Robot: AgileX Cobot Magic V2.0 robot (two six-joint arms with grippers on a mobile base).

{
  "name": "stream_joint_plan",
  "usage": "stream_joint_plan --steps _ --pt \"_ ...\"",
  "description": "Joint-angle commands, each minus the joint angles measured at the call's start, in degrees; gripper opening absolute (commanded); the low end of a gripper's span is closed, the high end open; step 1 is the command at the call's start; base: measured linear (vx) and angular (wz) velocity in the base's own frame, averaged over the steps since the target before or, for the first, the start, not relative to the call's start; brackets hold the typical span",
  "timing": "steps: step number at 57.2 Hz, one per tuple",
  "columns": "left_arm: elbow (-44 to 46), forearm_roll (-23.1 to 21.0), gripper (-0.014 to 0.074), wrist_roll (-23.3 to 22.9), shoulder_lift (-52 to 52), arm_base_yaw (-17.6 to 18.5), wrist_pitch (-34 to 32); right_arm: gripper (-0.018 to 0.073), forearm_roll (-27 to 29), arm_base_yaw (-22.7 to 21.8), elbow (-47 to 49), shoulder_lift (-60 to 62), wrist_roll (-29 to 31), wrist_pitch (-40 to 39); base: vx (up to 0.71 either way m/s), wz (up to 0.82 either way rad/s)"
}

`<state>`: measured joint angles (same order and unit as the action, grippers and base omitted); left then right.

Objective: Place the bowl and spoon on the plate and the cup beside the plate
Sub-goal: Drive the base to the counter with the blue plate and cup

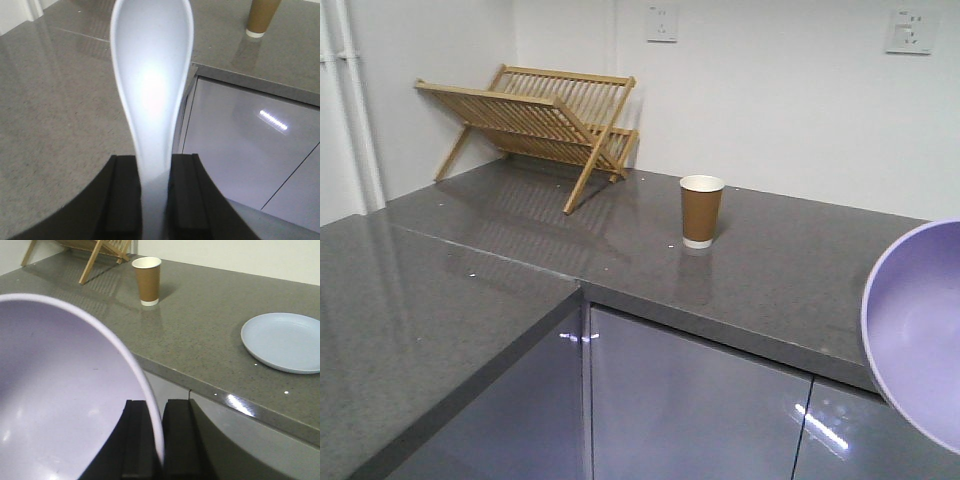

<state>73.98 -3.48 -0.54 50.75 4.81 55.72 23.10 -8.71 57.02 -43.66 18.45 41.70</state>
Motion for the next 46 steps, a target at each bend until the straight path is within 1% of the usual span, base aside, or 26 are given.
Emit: stream_joint_plan --steps 1,22,46 --pt "1.9 -0.6 -0.0006 -0.2 -0.4 0.1 -4.6 -0.0012 1.2 -0.3 1.7 0.4 0.4 -4.8 0.17 -0.37" --pt "1.9 -0.6 -0.0006 -0.2 -0.4 0.1 -4.6 -0.0012 1.2 -0.3 1.7 0.4 0.4 -4.8 0.24 -0.36" --pt "1.9 -0.6 -0.0006 -0.2 -0.4 0.1 -4.6 -0.0012 1.2 -0.3 1.7 0.4 0.4 -4.8 0.31 -0.16"
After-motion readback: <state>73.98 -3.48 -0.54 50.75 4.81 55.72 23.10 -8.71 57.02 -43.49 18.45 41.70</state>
